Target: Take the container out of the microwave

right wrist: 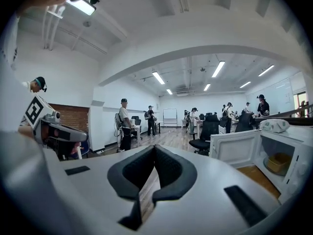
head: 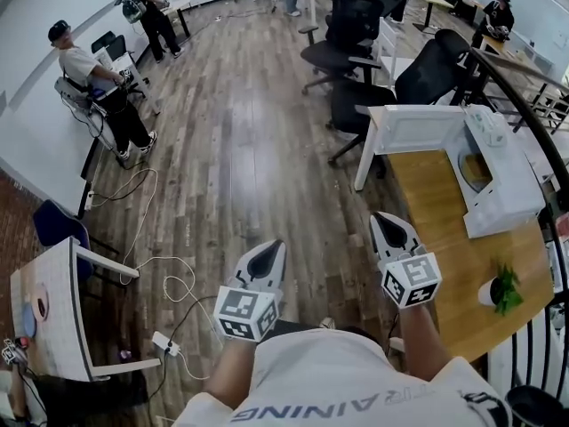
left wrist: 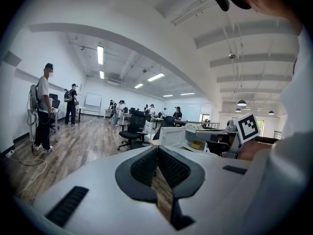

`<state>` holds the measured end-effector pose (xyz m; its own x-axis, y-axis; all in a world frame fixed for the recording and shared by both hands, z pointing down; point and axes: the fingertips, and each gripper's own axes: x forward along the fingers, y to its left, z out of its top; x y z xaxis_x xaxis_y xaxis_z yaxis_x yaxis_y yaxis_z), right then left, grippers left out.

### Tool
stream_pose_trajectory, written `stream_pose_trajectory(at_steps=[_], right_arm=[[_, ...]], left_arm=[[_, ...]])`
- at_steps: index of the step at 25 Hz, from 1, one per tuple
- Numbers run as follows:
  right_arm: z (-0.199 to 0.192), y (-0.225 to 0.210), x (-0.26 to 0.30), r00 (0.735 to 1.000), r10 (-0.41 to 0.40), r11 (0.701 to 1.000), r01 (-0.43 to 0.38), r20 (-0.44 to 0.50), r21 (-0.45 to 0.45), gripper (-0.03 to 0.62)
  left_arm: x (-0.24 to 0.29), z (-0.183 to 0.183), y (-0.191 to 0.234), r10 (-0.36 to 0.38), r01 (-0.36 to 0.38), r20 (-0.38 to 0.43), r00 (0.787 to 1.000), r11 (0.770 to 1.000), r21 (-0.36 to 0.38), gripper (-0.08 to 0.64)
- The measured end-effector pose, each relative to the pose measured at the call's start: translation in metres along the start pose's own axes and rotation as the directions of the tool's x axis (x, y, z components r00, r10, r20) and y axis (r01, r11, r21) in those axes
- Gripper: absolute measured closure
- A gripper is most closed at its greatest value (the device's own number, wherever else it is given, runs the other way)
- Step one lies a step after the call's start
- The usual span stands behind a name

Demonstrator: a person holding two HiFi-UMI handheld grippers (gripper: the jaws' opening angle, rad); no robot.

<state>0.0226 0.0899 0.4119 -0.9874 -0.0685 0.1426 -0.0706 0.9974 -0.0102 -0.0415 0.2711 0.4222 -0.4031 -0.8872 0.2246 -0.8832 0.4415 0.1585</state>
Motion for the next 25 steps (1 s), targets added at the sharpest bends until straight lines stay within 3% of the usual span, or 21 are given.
stream_pose_trajectory(at_steps=[4,8,20,25], right_arm=[[-0.003,-0.013,0.014,1.000,0.014,1.000,-0.014,0.004,-0.014,0.571],[-0.010,-0.043,0.028,1.000,-0.021,1.000,0.020,-0.010,-0.012,0.571],[0.035,-0.136,0.113,0.974,-0.225,0.972,0.224,0.001,-0.066,0.571],[0.046,-0.165,0.142,0.939,-0.343,0.938,0.342,-0.008,-0.065,0.571]], left_arm=[[0.027,0.001,0.009,0.012,-0.012,-0.004,1.000,1.000,-0.016,0.528],[0.064,0.003,0.010,-0.019,0.019,-0.005,1.000,1.000,-0.004,0.528],[0.209,0.049,0.055,-0.214,0.214,-0.019,0.977,0.977,0.016,0.528],[0.266,0.074,0.079,-0.329,0.330,-0.031,0.944,0.943,0.033,0.528]])
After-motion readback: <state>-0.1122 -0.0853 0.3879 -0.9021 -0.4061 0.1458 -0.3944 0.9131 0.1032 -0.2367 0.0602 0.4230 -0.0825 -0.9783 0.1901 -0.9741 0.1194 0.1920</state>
